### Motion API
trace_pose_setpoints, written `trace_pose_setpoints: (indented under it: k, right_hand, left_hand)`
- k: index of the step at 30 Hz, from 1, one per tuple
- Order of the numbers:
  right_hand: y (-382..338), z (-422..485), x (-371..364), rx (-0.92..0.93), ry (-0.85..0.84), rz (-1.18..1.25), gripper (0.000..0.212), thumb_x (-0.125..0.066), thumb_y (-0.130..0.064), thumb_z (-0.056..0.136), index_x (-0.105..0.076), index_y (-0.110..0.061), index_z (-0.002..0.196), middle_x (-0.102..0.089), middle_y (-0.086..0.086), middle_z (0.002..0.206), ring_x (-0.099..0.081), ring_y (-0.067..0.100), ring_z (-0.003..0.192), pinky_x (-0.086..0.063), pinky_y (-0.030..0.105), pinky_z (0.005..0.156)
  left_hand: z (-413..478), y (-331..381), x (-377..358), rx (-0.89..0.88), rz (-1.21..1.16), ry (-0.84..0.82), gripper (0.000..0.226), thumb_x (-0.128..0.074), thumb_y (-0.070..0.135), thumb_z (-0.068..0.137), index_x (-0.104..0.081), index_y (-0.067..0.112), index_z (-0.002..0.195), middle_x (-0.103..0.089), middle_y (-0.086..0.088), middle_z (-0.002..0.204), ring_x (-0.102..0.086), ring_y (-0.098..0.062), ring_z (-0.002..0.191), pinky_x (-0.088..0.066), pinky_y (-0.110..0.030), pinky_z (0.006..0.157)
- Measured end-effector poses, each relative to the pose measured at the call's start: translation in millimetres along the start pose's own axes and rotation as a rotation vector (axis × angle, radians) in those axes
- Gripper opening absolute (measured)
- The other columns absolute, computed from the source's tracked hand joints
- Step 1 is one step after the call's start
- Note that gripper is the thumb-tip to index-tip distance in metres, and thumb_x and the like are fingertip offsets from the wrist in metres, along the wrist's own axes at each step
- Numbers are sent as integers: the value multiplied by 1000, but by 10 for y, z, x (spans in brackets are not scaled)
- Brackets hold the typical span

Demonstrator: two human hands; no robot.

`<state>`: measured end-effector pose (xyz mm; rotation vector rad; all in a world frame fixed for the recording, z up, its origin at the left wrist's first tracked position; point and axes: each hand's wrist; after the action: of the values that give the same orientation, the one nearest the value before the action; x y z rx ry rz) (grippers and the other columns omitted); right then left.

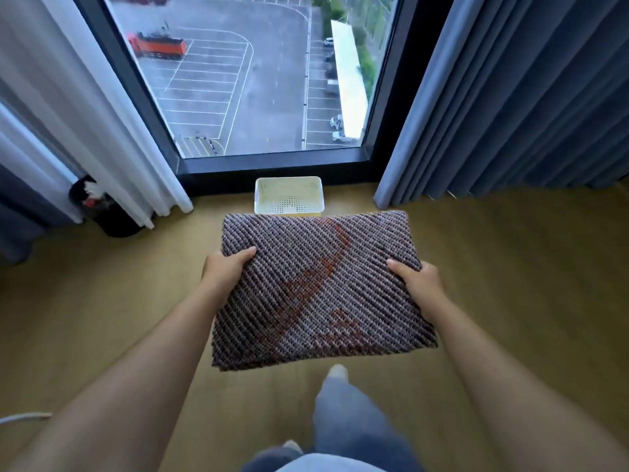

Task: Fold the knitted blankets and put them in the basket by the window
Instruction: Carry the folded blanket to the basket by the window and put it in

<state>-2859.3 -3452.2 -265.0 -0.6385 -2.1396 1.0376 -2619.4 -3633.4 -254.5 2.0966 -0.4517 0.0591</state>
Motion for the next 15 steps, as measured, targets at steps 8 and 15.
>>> trace_pose_setpoints:
  k: [8,15]
  right_hand:
    - [-961,1837,-412,-24,-51,-10,33,-69,-31,82,-59,-12,107,-62,6,100,-59,25,91,-48,35,85]
    - [-1777,3116,-808,-10,-50,-41,43,-69,-29,83,-59,-6,117,-64,11,113,-57,24,93,-45,33,86]
  left_hand:
    - [1569,1036,-673,28,4,22,52,-66,26,87,-49,2,130,-59,-16,125,-58,-33,112,-43,-35,91]
    - [2817,1850,-1009,112,10,59,39,-61,21,83,-54,7,119,-60,-13,106,-57,-29,94,-46,-37,89]
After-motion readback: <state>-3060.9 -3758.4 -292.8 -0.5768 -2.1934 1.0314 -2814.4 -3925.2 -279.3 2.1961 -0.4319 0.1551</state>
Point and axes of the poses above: each hand's wrist, its own z-axis towards the middle knuckle, its own x-axis out of the back of the hand, y = z × x
